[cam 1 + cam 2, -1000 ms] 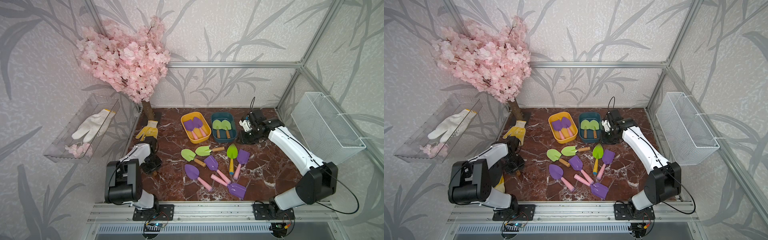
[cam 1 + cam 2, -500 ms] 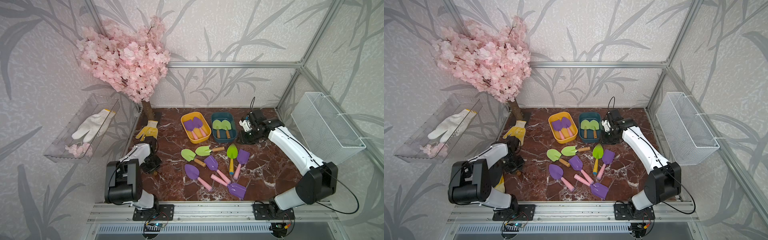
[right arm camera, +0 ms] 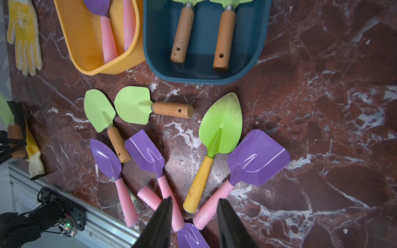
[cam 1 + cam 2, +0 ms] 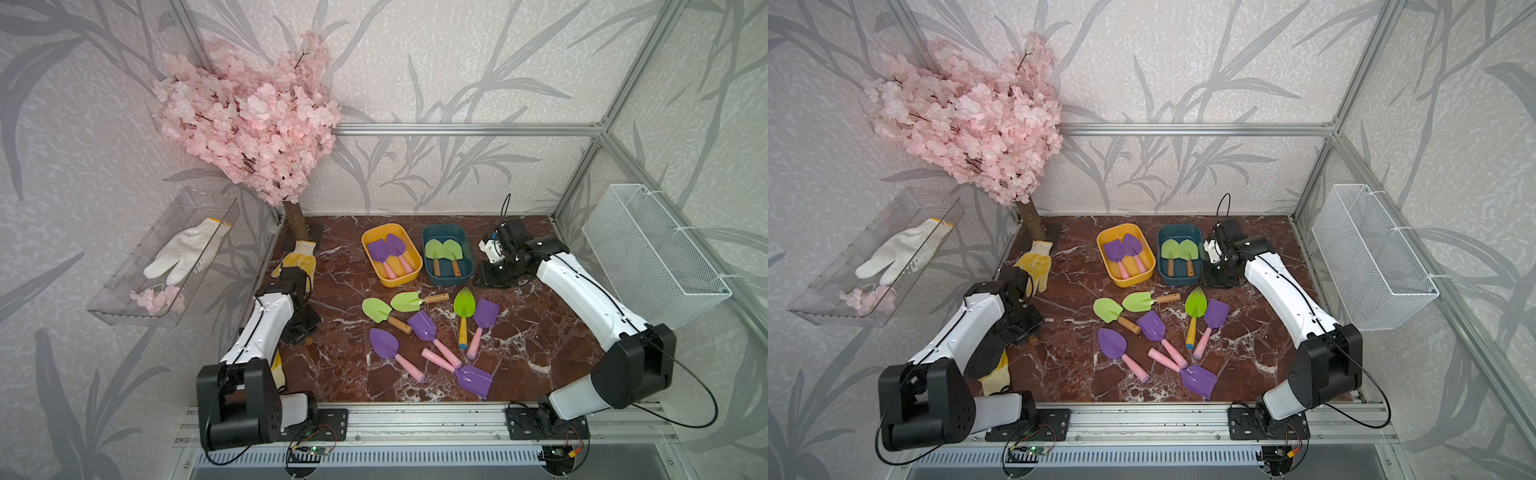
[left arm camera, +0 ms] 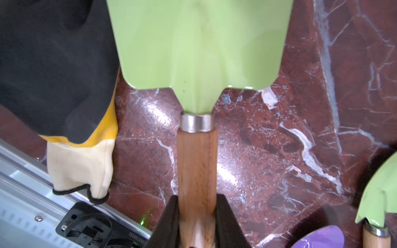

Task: Sort the small shovels by color and place them into the storage box
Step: Pick up the shovel from the center of the board, then place the shovel in the storage box.

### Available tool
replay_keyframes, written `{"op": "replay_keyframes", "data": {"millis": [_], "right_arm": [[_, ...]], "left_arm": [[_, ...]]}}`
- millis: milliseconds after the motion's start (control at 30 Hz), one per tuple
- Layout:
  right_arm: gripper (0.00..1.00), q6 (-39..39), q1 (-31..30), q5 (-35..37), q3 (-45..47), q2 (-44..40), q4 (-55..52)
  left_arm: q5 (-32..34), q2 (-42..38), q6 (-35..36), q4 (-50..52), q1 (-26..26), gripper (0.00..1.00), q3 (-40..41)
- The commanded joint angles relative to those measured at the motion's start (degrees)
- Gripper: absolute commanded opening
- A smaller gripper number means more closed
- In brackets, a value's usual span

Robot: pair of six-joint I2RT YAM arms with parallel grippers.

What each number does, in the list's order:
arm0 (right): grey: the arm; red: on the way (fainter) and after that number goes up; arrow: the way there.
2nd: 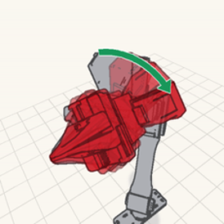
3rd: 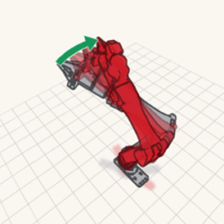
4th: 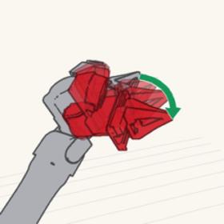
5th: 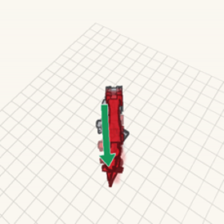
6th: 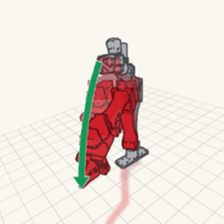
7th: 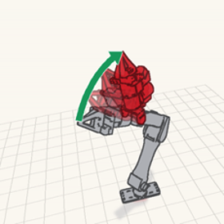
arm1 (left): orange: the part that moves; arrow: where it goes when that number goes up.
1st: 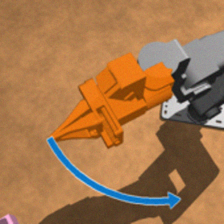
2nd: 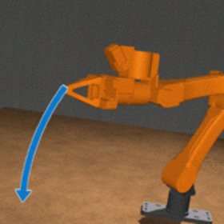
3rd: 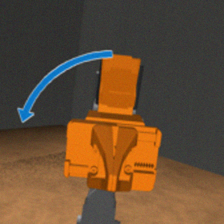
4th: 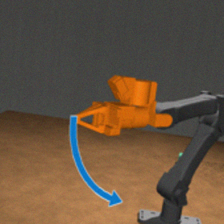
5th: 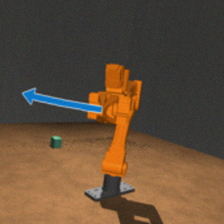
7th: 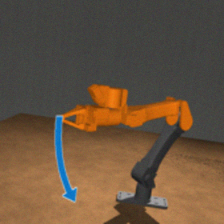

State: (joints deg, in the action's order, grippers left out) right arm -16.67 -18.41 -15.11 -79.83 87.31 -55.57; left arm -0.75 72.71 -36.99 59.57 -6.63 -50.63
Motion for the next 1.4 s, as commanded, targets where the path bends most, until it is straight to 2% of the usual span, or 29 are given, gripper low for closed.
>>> {"op": "replay_keyframes", "data": {"millis": [0, 133, 333, 533, 700, 833, 933, 1033, 1100, 1200, 1267, 1367], "right_arm": [[0.39, -0.99, 0.29, -0.35, 0.04, -1.8, -0.68], [0.39, -1.83, 0.23, -0.88, 0.1, -3.04, -1.18], [0.39, -2.14, 0.25, -0.82, 0.27, -5.51, -3.01], [0.39, -2.08, 0.27, 0.2, 0.69, -9.0, -4.59], [0.39, -1.66, 0.49, 1.21, 1.41, -11.43, -4.68], [0.39, -1.53, 0.74, 2.13, 1.7, -13.42, -4.18], [0.39, -1.61, 1.1, 2.45, 2.02, -14.38, -3.93], [0.39, -1.79, 1.62, 2.67, 2.87, -15.45, -3.4], [0.39, -2.05, 1.97, 2.49, 3.83, -16.15, -2.95], [0.39, -2.36, 2.59, 1.86, 5.14, -17.12, -2.61], [0.39, -2.49, 2.78, 1.71, 5.91, -17.84, -2.46], [0.39, -2.42, 2.86, 1.49, 7.07, -18.64, -2.36]], "left_arm": [[-1.88, -3.82, -0.98, 4.7, 1.31, 0.06, -2.3], [-1.76, -5.91, -3.06, 7.2, 5.64, 0.04, -5.04], [0.31, -3.94, -7.08, 9.34, 14.74, 0.03, -11.97], [1.88, 2.46, -10.08, 8.85, 22.89, 0.02, -21.37], [2.65, 13.87, -10.65, 8.5, 30.74, 0.01, -35.88], [1.13, 24.93, -9.75, 8.53, 34.92, 0.01, -49.63], [0.45, 34.68, -8.6, 11.5, 37.76, 0.01, -64.01], [-0.88, 45.72, -6.88, 15.07, 40.63, 0.01, -81.83], [-2.76, 53.51, -6.51, 17.01, 41.98, 0.01, -94.08], [-5.98, 63.18, -7.83, 17.7, 42.89, 0.0, -107.63], [-8.49, 66.1, -9.15, 14.41, 43.05, 0.0, -109.37], [-11.02, 66.0, -10.83, 4.38, 43.43, 0.0, -103.75]]}}
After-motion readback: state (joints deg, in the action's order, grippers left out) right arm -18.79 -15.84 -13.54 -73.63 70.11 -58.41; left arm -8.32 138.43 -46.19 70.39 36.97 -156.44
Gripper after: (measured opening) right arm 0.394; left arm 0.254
